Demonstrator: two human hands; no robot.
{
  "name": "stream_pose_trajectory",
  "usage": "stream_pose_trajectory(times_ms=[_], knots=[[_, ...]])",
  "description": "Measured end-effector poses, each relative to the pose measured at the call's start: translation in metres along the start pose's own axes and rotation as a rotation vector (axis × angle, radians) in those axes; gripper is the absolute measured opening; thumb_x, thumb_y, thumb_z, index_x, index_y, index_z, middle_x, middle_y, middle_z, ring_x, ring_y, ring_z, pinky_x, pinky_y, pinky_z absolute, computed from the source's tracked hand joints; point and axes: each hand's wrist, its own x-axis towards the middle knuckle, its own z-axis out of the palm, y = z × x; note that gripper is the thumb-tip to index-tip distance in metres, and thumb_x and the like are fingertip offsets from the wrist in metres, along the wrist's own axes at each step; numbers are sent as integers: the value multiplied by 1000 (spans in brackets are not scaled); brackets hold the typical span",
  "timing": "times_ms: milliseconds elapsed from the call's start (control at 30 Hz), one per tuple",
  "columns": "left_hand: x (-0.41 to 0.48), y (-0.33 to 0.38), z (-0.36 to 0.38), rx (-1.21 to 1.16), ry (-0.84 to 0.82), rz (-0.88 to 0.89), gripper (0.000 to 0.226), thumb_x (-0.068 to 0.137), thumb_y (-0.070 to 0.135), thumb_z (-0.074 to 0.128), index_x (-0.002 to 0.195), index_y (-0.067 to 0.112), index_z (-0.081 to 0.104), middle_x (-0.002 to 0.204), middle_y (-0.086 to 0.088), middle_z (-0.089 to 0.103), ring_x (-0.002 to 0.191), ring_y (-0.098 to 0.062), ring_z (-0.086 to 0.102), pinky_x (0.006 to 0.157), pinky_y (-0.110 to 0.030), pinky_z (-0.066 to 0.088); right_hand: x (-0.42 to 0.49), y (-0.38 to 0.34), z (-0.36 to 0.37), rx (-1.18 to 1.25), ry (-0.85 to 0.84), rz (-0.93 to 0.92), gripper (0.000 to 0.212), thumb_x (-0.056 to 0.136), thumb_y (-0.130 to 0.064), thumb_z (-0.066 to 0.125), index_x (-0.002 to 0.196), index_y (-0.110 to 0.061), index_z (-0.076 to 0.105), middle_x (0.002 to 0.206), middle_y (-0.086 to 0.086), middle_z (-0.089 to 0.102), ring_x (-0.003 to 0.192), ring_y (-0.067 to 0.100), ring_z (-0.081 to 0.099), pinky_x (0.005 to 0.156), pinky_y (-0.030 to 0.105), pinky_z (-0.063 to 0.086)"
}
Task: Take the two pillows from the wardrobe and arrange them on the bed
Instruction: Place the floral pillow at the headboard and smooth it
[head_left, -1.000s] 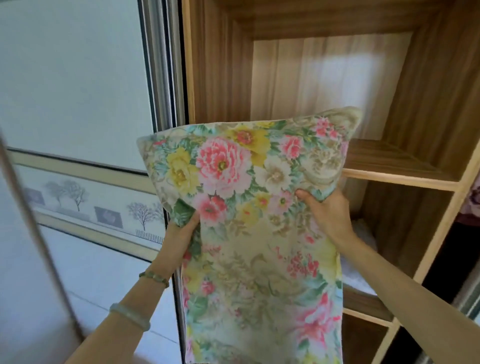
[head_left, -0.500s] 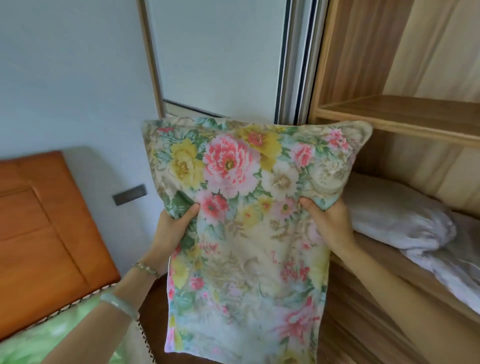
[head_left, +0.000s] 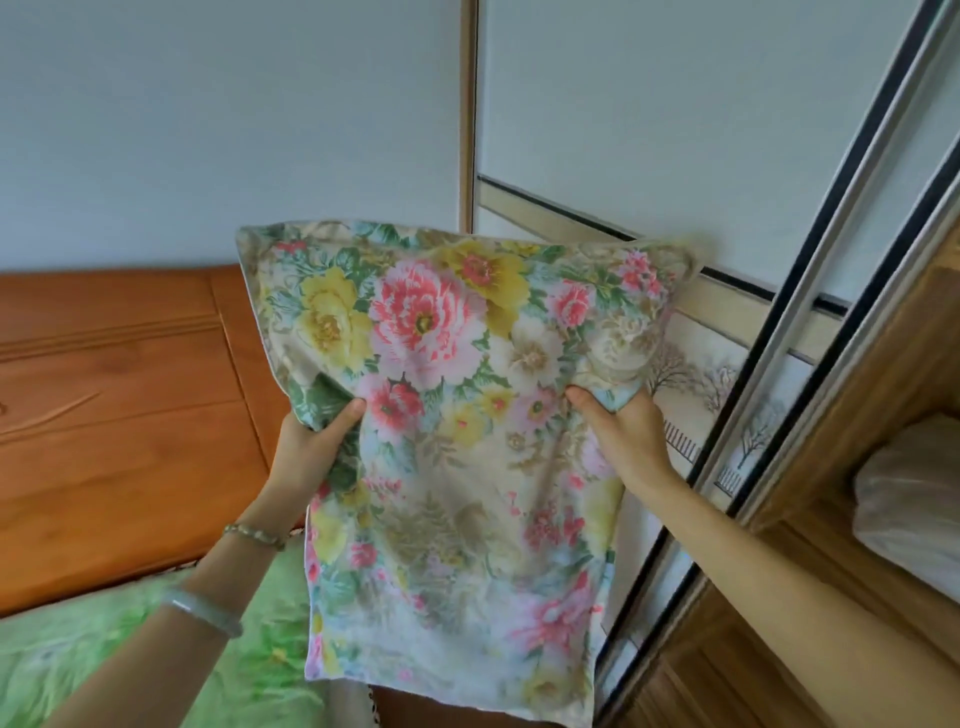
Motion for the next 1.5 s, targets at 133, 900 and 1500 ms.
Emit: stream_pose_trajectory(times_ms=[133,900,1500], knots=[[8,-11,-28,18,80,-42,18,89,19,68,74,19,59,56,18,65,54,4,62,51,-11,47,29,2,44,16,-95,-6,12,81,-25,74,90,-24,66,85,-13,67,76,-12,61,68,4,44],[-18,-44,-125,99,1142,-254,30,68,48,76,93,32,67,81,15,74,76,-6,71,62,-18,54,152,1,400,347,-1085,-222,64,80,-43,71,137,-22,50,130,-9,58,118,10,54,99,30,45],[-71,-114,-174,7,1643,-350,42,62,55,78,98,37,67,85,19,74,78,-2,71,59,-15,54,46,-45,599,607,-1692,-363,41,87,-14,67,118,-40,60,121,-21,58,108,-11,56,89,10,47]])
